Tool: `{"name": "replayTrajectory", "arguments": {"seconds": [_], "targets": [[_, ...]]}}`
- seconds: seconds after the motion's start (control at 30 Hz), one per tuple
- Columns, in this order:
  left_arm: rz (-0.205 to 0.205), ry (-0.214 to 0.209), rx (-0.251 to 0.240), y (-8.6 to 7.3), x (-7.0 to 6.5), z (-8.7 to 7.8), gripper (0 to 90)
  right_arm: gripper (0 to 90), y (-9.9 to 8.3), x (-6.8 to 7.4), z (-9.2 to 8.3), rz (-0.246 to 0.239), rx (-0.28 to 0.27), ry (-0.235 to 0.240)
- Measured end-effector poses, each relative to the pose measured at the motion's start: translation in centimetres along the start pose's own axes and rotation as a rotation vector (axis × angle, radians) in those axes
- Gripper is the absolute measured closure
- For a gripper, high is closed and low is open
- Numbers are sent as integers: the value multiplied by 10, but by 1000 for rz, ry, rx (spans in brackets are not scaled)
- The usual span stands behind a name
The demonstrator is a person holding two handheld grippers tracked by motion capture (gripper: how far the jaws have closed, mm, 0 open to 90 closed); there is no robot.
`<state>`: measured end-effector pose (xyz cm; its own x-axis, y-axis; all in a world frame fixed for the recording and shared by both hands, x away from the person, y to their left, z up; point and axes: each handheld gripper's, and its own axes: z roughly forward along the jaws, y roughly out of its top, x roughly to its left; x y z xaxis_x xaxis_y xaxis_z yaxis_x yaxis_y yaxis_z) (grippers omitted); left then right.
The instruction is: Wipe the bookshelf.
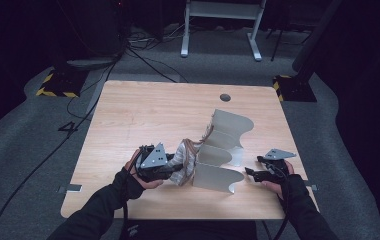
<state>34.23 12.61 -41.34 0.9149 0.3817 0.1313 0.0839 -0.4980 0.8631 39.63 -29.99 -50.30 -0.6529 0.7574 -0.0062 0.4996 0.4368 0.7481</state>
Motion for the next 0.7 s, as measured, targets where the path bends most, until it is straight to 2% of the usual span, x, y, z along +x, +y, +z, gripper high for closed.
{"name": "replayTrajectory", "arguments": {"seconds": [0.07, 0.1, 0.23, 0.37, 0.43, 0.53, 0.6, 0.7], "targets": [[7, -10, 10, -3, -8, -2, 664, 256, 0, 0, 0, 1, 0, -1], [-2, -19, 14, -6, -13, -2, 664, 256, 0, 0, 0, 2, 0, 0], [-9, -65, 92, -19, -30, 5, 664, 255, 0, 0, 0, 1, 0, -1], [12, -104, 143, -22, -46, 13, 664, 255, 0, 0, 0, 2, 0, -2], [46, -92, 159, -18, -55, 16, 663, 255, 0, 0, 0, 0, 0, -1], [53, -94, 130, -7, -59, 14, 662, 255, 0, 0, 0, 0, 0, -1], [76, -81, 113, 3, -62, 10, 661, 254, 0, 0, 0, 0, 1, -1], [85, -72, 47, 23, -63, -1, 661, 254, 0, 0, 0, 1, 1, -1]]}}
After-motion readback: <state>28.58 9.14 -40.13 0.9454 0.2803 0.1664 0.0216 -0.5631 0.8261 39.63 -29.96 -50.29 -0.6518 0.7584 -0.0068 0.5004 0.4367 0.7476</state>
